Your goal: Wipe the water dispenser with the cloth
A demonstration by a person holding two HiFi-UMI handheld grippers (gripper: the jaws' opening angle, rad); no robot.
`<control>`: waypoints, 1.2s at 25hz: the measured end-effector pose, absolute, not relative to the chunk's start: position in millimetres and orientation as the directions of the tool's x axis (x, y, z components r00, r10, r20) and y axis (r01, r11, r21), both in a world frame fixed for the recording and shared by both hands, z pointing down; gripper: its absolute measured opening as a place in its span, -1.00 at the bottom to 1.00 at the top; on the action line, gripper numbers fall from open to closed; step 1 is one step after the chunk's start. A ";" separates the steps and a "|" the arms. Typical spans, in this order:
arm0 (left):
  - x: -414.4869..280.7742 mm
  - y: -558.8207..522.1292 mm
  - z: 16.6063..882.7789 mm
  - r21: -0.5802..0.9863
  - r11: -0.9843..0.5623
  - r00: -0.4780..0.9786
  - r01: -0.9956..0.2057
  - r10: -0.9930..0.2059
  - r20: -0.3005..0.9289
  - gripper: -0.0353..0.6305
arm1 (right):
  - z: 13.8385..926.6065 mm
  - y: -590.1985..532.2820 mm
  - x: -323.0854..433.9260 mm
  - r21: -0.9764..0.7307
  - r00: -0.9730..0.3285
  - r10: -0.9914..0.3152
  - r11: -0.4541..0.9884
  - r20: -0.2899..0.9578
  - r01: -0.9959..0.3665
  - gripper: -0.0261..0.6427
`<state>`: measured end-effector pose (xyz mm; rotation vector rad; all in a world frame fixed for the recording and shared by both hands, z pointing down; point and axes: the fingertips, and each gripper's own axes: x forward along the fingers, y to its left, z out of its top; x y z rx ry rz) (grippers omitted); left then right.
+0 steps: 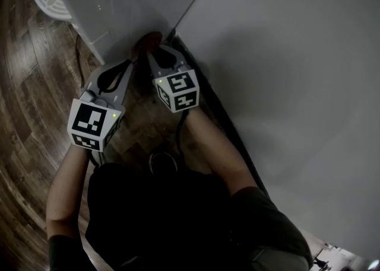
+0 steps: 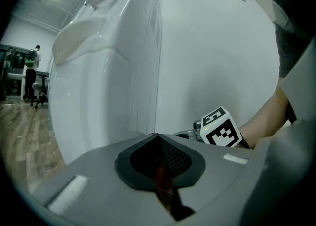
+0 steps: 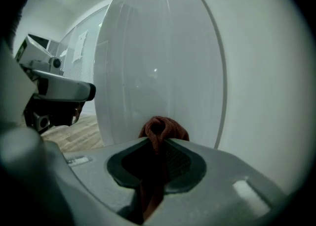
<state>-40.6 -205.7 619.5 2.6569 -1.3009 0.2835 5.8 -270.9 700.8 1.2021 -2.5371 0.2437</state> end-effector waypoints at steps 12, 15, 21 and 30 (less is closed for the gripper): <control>-11.2 -179.4 294.2 -0.084 -0.711 0.715 -0.698 -0.683 -0.150 -0.83 | 279.4 -249.7 41.6 0.308 -0.630 -0.741 0.558 -0.235 -0.771 -0.78; -7.1 -181.6 222.9 -0.146 -0.673 0.687 -0.725 -0.694 -0.218 -0.84 | 188.9 -251.6 43.1 0.325 -0.639 -0.705 0.554 -0.307 -0.767 -0.78; 5.0 -197.7 148.3 -0.212 -0.624 0.659 -0.752 -0.700 -0.276 -0.84 | 84.0 -275.8 45.8 0.362 -0.629 -0.682 0.517 -0.374 -0.776 -0.78; 23.7 -214.7 244.1 -0.210 -0.649 0.681 -0.731 -0.709 -0.183 -0.83 | 205.6 -299.8 50.0 0.352 -0.617 -0.752 0.526 -0.232 -0.774 -0.78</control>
